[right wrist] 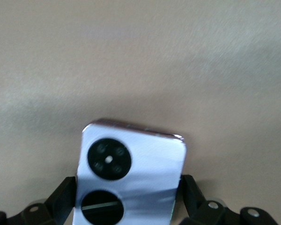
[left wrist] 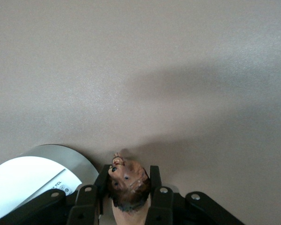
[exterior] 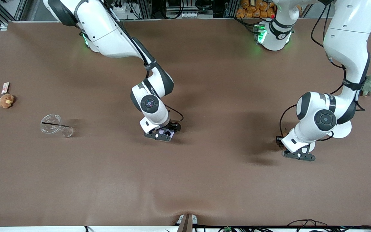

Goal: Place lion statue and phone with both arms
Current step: 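Set the lion by the lamp while the right gripper carries the phone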

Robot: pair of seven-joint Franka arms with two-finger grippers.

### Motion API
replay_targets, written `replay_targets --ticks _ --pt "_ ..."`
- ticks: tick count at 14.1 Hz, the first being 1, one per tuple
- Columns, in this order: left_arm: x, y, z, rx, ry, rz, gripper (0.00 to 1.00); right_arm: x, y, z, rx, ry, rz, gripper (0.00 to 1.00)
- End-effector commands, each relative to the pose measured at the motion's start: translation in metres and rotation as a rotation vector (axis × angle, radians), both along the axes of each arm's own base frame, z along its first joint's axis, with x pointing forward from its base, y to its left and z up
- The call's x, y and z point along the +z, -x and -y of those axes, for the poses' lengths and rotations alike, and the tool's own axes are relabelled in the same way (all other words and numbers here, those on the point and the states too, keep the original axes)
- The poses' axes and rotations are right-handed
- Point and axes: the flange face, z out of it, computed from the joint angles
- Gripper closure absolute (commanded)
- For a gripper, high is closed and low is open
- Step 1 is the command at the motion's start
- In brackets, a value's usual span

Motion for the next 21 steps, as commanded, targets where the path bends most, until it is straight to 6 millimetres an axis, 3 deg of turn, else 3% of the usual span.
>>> replay_targets --ticks 1,6,7,8,10,11,13,15,17,21 --pt "0.001 0.004 0.01 -0.024 0.021 0.019 1.0 0.002 -0.003 0.006 -0.012 0.018 0.012 0.0" --pt "-0.005 0.004 0.003 -0.006 0.092 0.012 1.0 0.002 -0.006 0.011 -0.031 0.015 0.015 0.02" --pt "-0.007 0.004 0.0 -0.014 0.096 0.012 1.0 0.002 -0.007 0.011 -0.03 0.016 0.016 0.26" --pt "-0.01 0.005 0.0 -0.018 0.098 0.012 1.0 0.003 -0.007 0.012 -0.032 0.015 0.016 0.44" --pt "-0.012 0.005 0.0 -0.017 0.1 0.01 1.0 0.008 -0.01 0.014 -0.035 0.013 0.019 0.47" --pt "-0.012 0.005 0.001 -0.019 0.1 0.01 0.82 0.016 -0.013 0.016 -0.026 0.013 0.027 0.47" --pt "-0.011 0.005 0.004 -0.017 0.1 0.011 0.0 0.052 -0.03 0.032 -0.03 0.011 0.071 0.47" --pt "-0.006 0.003 0.007 -0.012 0.1 0.018 0.0 0.089 -0.053 0.071 0.007 0.033 0.059 0.47" --pt "0.012 -0.001 0.008 -0.013 0.093 0.044 0.0 0.129 -0.075 0.119 0.09 0.033 0.074 0.47" --pt "0.082 -0.005 0.022 -0.017 0.058 0.034 0.0 0.183 -0.093 0.21 0.14 0.046 0.036 0.46"
